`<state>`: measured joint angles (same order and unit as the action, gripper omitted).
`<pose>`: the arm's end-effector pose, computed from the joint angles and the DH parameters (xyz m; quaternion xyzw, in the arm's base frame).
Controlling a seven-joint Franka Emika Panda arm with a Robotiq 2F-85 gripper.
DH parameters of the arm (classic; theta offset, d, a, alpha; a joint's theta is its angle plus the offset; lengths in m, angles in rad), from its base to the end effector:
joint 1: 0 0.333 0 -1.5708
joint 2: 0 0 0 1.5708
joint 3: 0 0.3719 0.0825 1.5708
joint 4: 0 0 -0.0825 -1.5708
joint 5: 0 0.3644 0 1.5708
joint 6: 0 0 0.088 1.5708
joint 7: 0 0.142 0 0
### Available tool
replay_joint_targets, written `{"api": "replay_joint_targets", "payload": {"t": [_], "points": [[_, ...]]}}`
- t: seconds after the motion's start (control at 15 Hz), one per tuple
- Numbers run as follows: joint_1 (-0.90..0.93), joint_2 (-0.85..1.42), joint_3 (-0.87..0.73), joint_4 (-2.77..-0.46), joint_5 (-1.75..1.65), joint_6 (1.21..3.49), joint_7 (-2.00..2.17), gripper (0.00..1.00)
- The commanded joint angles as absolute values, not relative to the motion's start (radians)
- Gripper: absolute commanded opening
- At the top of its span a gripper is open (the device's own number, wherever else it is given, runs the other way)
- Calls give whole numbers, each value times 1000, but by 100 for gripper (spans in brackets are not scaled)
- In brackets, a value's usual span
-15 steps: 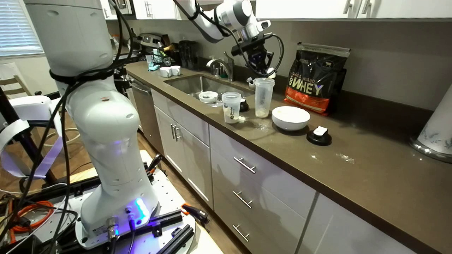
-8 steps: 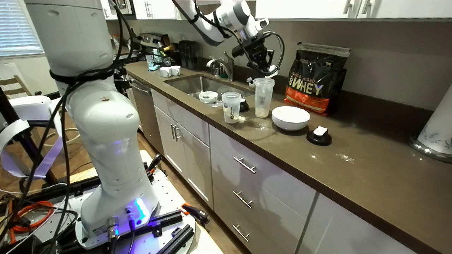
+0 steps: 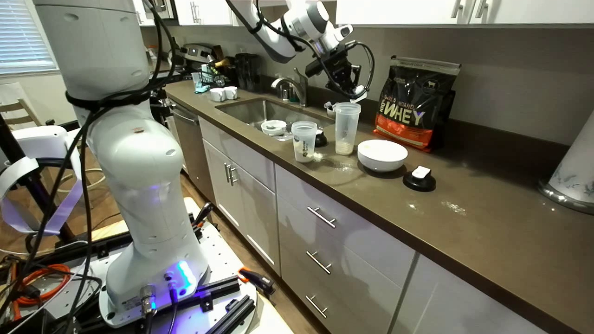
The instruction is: Scoop some of the powder from the white bowl into the larger clear bottle
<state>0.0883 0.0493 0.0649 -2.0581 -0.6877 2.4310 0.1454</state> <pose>0.5834 0.0729 0.4834 0.9287 0.2201 0.1885 0.2312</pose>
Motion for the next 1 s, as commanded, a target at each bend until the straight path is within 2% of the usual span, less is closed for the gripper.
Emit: {"api": "replay_joint_targets", "payload": {"t": [0.0, 0.93], "points": [[89, 40, 64, -2075, -703, 2440, 168, 2], [63, 41, 25, -2065, -610, 2403, 137, 2]]}}
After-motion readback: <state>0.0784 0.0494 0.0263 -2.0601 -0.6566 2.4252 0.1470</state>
